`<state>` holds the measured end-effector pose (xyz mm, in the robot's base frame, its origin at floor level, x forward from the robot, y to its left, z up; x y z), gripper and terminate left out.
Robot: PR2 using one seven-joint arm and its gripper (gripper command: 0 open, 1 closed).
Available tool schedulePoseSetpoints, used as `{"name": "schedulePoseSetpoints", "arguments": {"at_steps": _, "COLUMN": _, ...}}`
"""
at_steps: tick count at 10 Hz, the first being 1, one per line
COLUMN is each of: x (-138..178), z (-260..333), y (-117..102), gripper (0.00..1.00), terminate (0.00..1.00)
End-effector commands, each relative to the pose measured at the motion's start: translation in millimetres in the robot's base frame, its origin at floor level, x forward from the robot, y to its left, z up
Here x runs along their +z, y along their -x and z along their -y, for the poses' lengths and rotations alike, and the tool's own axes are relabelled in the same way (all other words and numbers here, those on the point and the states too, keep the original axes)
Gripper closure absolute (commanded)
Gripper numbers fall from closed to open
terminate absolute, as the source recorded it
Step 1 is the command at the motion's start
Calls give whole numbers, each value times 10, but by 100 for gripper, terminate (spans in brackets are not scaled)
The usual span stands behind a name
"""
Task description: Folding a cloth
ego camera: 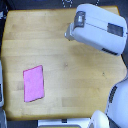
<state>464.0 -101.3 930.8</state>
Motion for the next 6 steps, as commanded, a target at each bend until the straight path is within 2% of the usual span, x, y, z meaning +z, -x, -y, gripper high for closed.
{"name": "schedulePoseSetpoints", "arguments": {"at_steps": 1, "x": 79, "z": 1156, "y": -160, "gripper": 0, "terminate": 0}}
{"name": "schedulePoseSetpoints", "arguments": {"at_steps": 3, "x": 92, "z": 1350, "y": -154, "gripper": 0, "terminate": 0}}
{"name": "schedulePoseSetpoints", "arguments": {"at_steps": 5, "x": 141, "z": 1646, "y": -246, "gripper": 0, "terminate": 0}}
{"name": "schedulePoseSetpoints", "arguments": {"at_steps": 6, "x": 148, "z": 1734, "y": -263, "gripper": 0, "terminate": 100}}
